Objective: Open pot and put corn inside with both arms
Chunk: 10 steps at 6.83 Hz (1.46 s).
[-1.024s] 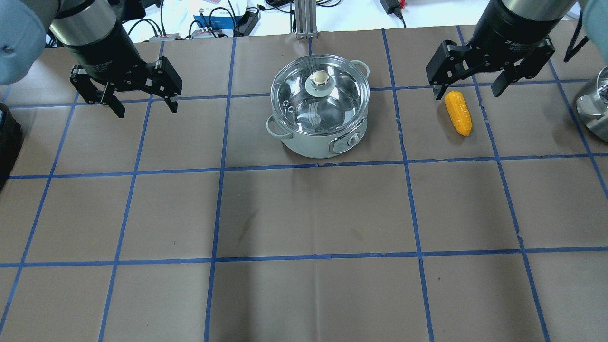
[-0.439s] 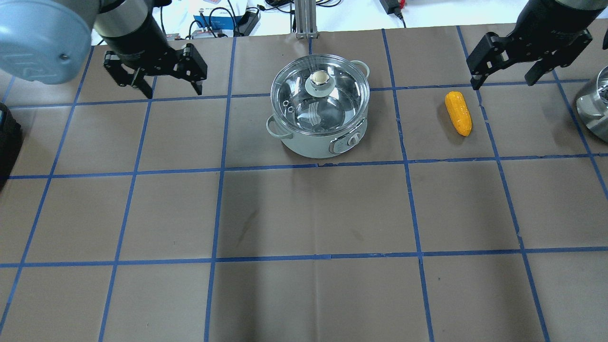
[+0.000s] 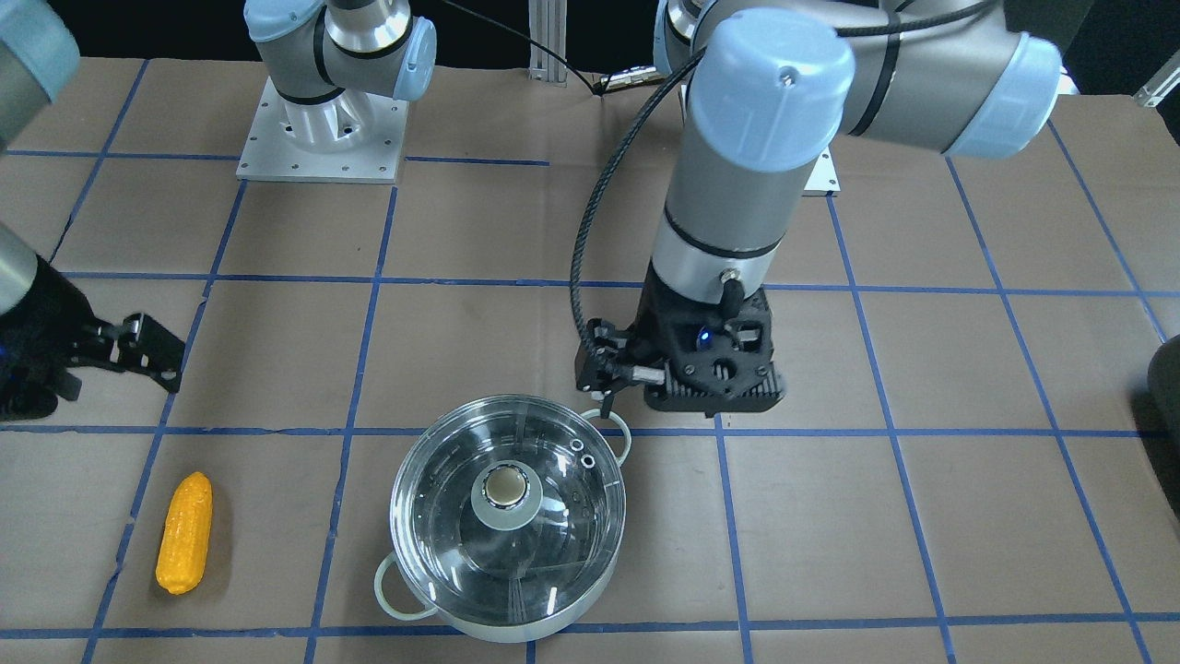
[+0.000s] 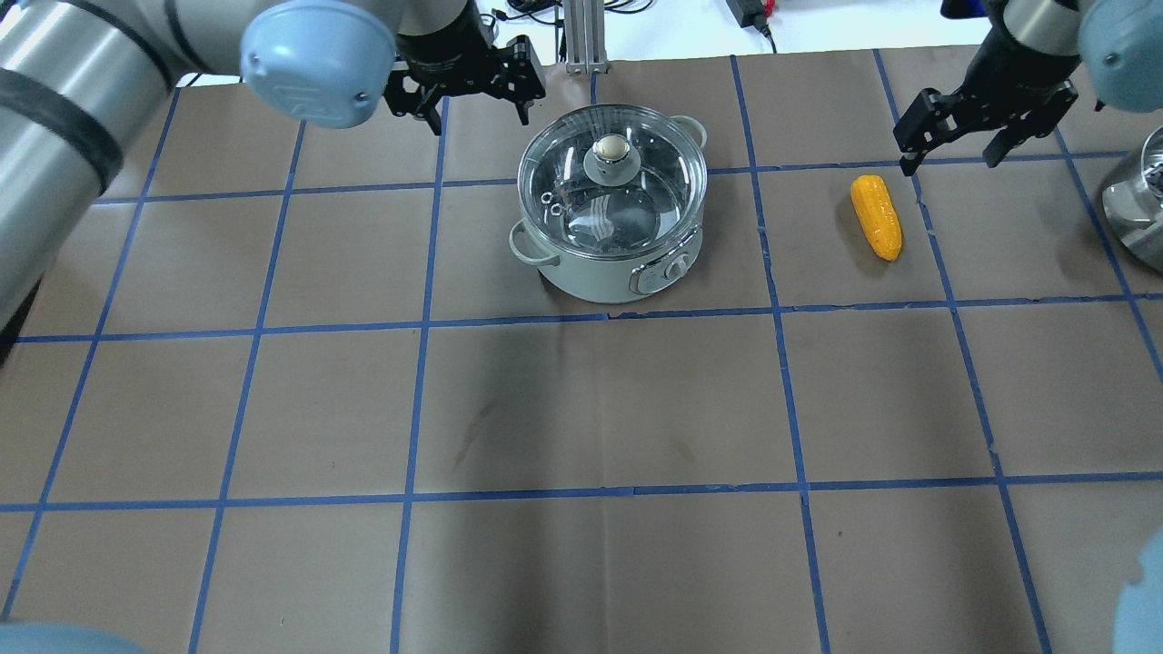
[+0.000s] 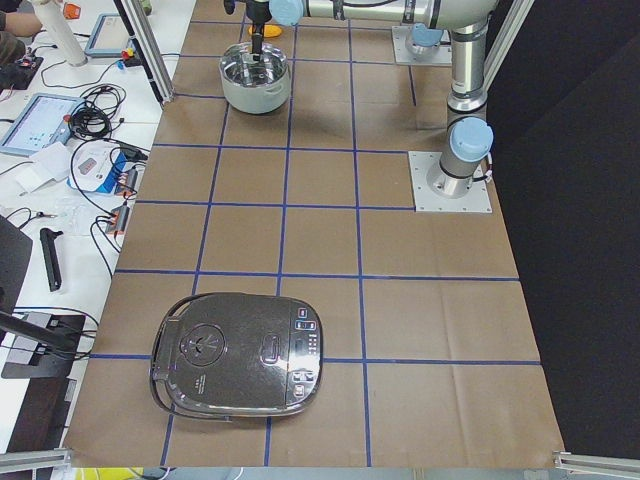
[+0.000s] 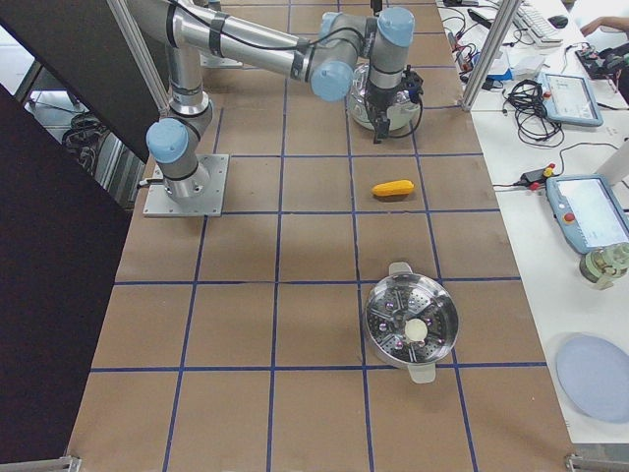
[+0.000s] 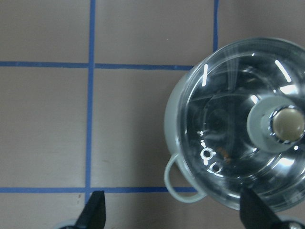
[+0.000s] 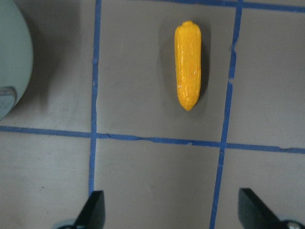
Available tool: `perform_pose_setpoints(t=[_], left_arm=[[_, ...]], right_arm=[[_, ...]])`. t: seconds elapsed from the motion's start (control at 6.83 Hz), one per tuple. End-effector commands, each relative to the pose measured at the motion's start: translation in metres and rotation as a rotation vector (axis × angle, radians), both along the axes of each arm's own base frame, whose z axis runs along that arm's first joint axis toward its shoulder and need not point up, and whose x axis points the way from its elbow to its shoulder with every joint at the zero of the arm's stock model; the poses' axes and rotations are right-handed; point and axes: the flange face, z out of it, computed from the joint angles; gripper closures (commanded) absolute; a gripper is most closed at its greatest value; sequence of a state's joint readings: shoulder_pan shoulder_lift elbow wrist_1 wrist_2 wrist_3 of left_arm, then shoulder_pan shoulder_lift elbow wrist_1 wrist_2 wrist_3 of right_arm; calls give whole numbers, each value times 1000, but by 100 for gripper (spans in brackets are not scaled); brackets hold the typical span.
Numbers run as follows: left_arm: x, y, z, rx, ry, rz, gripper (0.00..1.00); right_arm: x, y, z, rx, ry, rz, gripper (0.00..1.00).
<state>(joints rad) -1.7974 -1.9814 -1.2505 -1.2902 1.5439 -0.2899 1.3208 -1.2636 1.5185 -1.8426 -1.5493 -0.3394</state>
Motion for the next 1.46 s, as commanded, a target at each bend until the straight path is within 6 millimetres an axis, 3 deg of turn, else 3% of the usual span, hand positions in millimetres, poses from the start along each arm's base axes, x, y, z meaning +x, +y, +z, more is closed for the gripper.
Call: perform_pose_setpoints(t=[0.0,0.29,0.44,0.59,0.73,0.88,1.02,1.17,1.32], left_arm=[[-63,-30,-37,25,42,68,0],[-70,-36,-61,56,43,98,0],[-87,-34,-77,86,73,117,0],[-98,-36,-85,53,90,117,0],[-102,-35,-90,57,87,111,0],[-105,-33,-93,62,83,107,0],[-106,-30,-93,68,73,101,16],[-106,-30,-96,73,74,98,54],[-105,-29,-97,76,74,91,84]], right_arm=[[-17,-56,-106,-52,8,4,3],[-20,-70,-162,-58,3,5,3],[-19,-66,-176,-35,-3,5,6],[-19,-65,-180,-30,-6,3,23],[-19,-65,-180,-29,-7,0,52],[-19,-66,-180,-27,-7,-3,73],[-19,-66,-174,-27,-6,-6,81],[-19,-66,-159,-27,-1,-8,82],[-15,-58,-113,-35,0,-35,82]])
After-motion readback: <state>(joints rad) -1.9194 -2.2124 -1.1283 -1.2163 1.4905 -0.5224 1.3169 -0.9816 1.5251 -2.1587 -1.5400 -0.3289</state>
